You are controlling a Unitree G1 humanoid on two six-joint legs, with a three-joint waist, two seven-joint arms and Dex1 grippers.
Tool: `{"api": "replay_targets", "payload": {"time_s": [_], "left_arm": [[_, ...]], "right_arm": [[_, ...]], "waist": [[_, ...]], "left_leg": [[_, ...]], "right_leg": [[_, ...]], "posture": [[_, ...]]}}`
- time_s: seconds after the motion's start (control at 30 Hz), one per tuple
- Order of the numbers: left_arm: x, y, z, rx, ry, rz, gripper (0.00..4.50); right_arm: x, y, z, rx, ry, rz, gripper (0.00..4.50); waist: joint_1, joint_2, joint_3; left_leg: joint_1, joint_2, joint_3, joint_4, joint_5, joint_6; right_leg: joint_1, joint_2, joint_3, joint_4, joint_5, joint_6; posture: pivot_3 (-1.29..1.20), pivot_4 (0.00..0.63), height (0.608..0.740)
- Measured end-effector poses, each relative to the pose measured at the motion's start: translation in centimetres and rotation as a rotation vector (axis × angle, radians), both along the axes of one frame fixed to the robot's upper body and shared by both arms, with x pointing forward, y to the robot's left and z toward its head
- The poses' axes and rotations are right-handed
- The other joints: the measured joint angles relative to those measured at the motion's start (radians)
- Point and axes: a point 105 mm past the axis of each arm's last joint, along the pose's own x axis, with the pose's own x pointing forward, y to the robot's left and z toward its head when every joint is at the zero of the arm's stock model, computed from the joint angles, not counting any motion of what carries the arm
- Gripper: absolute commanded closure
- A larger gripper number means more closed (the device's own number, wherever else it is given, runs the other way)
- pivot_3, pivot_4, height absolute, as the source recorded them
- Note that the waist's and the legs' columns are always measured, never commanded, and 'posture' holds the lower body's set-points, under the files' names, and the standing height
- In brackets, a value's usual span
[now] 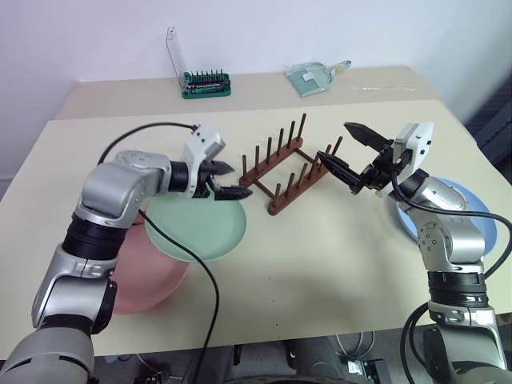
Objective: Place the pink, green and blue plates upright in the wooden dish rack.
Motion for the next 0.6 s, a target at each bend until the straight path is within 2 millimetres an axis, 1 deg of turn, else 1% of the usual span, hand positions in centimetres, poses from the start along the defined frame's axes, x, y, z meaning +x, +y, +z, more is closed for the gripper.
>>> {"api": "replay_targets", "payload": {"time_s": [0.1, 0.17, 0.2, 0.27, 0.33, 0.4, 0.43, 0.47, 0.53, 0.6], "left_arm": [[-0.4, -0.4, 0.7, -0.029, 0.021, -0.030, 0.09], [-0.6, 0.2, 1.3, -0.022, 0.034, -0.033, 0.09], [-0.6, 0.5, 1.9, -0.019, 0.025, -0.029, 0.09], [-0.7, 0.5, 3.8, -0.043, 0.006, -0.034, 0.09], [-0.8, 0.0, 5.4, -0.065, -0.012, -0.041, 0.09], [-0.6, -1.4, 6.1, -0.123, 0.004, -0.020, 0.09], [-0.7, -2.2, 5.9, -0.141, 0.024, -0.018, 0.09], [-0.9, -3.1, 5.2, -0.138, 0.044, -0.014, 0.09], [-1.6, -4.0, 2.7, -0.100, 0.097, -0.009, 0.09], [-2.0, -4.1, 0.2, -0.049, 0.144, 0.022, 0.09]], "right_arm": [[0.1, 0.3, 0.1, 0.005, -0.005, 0.005, 0.00], [0.1, 0.3, 0.2, 0.005, -0.008, 0.006, 0.00], [0.1, 0.2, 0.2, 0.006, -0.006, 0.004, 0.00], [0.3, 0.0, -0.1, 0.009, 0.002, -0.002, 0.00], [0.4, 0.1, -0.1, 0.010, 0.002, 0.000, 0.00], [0.5, 0.1, 0.0, 0.013, -0.002, -0.001, 0.00], [0.5, 0.3, 0.1, 0.016, -0.004, 0.002, 0.00], [0.5, 0.4, 0.2, 0.017, -0.008, 0.005, 0.00], [0.6, 0.3, 0.4, 0.019, -0.014, 0.002, 0.00], [0.6, 0.2, 0.4, 0.019, -0.014, -0.005, 0.00]], "waist": [[0.000, 0.000, 0.000], [-0.002, 0.000, 0.000], [-0.002, 0.000, 0.000], [-0.002, 0.000, 0.000], [0.001, 0.000, 0.000], [0.005, 0.000, 0.000], [0.005, 0.000, 0.000], [0.002, 0.000, 0.000], [-0.005, 0.000, 0.000], [-0.010, 0.001, 0.000]], "left_leg": [[0.000, 0.000, 0.000, 0.000, 0.000, 0.000], [0.000, 0.000, 0.000, 0.000, 0.000, 0.000], [0.000, 0.000, 0.000, 0.000, 0.000, 0.000], [0.000, 0.000, 0.000, 0.000, 0.000, 0.000], [0.000, 0.000, 0.000, 0.000, 0.000, 0.000], [0.000, -0.001, -0.001, 0.001, 0.000, 0.000], [0.000, -0.001, 0.000, 0.001, 0.000, 0.000], [0.000, -0.001, 0.000, 0.001, 0.000, 0.000], [0.000, 0.000, 0.000, 0.000, 0.000, 0.000], [0.000, 0.001, 0.001, -0.001, 0.000, 0.000]], "right_leg": [[0.000, 0.000, 0.000, 0.000, 0.000, 0.000], [0.000, 0.000, 0.000, 0.000, 0.000, 0.000], [0.000, 0.000, 0.000, 0.000, 0.000, 0.000], [0.000, 0.000, 0.000, 0.000, 0.000, 0.000], [0.000, 0.000, 0.000, 0.000, 0.000, 0.000], [0.001, 0.000, 0.000, 0.000, 0.000, 0.001], [0.001, 0.000, 0.000, 0.000, 0.001, 0.001], [0.001, 0.000, 0.000, -0.001, 0.001, 0.001], [0.000, 0.000, 0.002, 0.000, 0.001, 0.001], [-0.003, 0.002, 0.005, 0.001, 0.001, 0.001]], "posture": [[0.00, 0.150, 0.740], [0.00, 0.150, 0.740], [0.00, 0.150, 0.740], [0.00, 0.150, 0.740], [0.00, 0.150, 0.740], [0.00, 0.150, 0.740], [0.00, 0.150, 0.740], [0.00, 0.150, 0.740], [0.00, 0.150, 0.740], [0.00, 0.150, 0.740]]}}
